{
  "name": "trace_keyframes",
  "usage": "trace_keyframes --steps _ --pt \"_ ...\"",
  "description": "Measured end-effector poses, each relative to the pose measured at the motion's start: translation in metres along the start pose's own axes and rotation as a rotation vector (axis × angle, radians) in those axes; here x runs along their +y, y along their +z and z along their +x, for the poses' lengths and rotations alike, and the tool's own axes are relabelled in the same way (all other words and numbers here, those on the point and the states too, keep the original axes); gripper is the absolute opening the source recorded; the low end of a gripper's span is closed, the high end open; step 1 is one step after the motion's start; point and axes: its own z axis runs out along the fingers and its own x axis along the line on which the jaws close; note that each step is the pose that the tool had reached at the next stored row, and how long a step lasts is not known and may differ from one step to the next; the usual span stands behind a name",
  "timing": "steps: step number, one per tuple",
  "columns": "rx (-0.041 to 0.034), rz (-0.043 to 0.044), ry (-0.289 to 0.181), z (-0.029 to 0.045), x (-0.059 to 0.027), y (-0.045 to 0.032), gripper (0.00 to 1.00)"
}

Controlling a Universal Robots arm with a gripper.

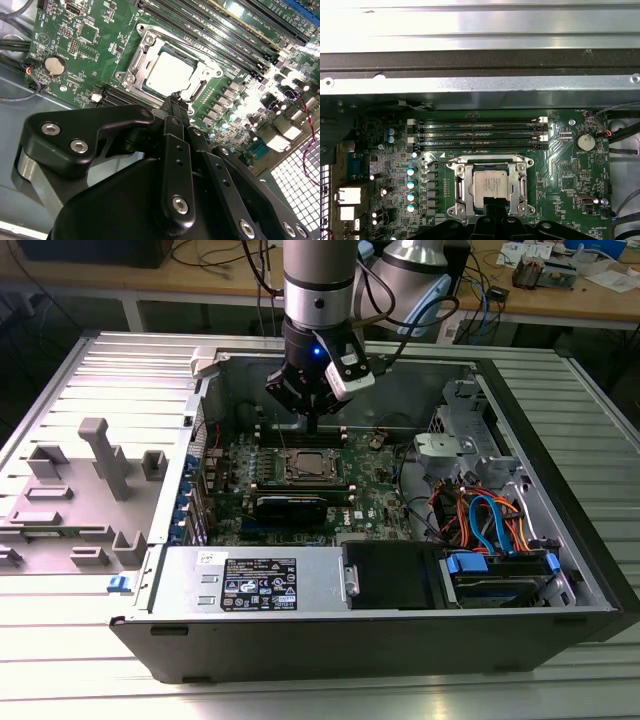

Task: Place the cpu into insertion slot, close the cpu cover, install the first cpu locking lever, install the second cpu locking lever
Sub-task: 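Install the first cpu locking lever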

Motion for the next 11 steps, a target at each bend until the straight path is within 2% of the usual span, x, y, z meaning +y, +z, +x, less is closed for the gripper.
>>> trace_keyframes --steps 4,5,8,11 --pt "0.0 0.0 -0.001 0.0018 0.0 0.0 0.11" --pt "0.0002 -0.0002 -0.012 0.0028 0.0 -0.0001 0.11" --pt "0.0019 -0.0017 -0.099 0.0032 0.0 0.0 0.11" --pt "0.002 -0.0018 -0.104 0.0031 -0.0001 0.0 0.11"
